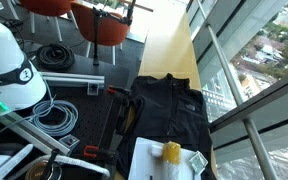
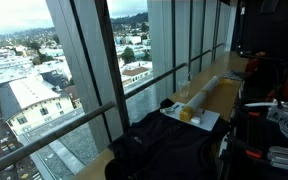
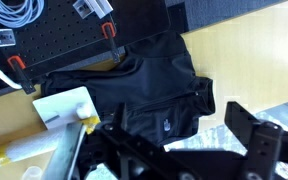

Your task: Close the zipper on the jumper

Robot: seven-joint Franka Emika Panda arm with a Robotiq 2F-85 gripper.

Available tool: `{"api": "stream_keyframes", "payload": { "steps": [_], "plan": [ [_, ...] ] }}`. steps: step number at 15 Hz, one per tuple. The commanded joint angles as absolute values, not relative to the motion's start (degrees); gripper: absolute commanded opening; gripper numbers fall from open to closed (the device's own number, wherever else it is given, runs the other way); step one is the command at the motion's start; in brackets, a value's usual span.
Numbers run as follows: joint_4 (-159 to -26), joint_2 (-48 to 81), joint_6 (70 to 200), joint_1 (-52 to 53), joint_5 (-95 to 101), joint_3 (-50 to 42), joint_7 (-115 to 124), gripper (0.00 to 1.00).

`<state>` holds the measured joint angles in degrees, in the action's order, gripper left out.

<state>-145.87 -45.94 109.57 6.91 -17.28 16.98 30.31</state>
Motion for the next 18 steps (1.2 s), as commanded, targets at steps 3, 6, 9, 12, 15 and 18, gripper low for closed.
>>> {"api": "stream_keyframes", "payload": {
  "steps": [3, 6, 9, 12, 15, 18],
  "plan": [
    [-145.72, -45.99, 109.34, 6.52, -17.48, 17.22, 30.1, 1.0],
    [-148.37, -46.67, 111.11, 6.57, -17.81, 17.41, 30.1, 1.0],
    [-152.17, -45.38, 118.85, 6.24, -17.95, 16.39, 27.17, 1.0],
    [-156.32, -42.27, 130.62, 6.42, -18.38, 15.31, 24.01, 1.0],
    [-157.31, -35.47, 141.4, 6.73, -17.93, 13.04, 19.97, 1.0],
    [-156.33, -26.18, 148.87, 7.01, -17.71, 8.73, 14.03, 1.0]
  ]
}}
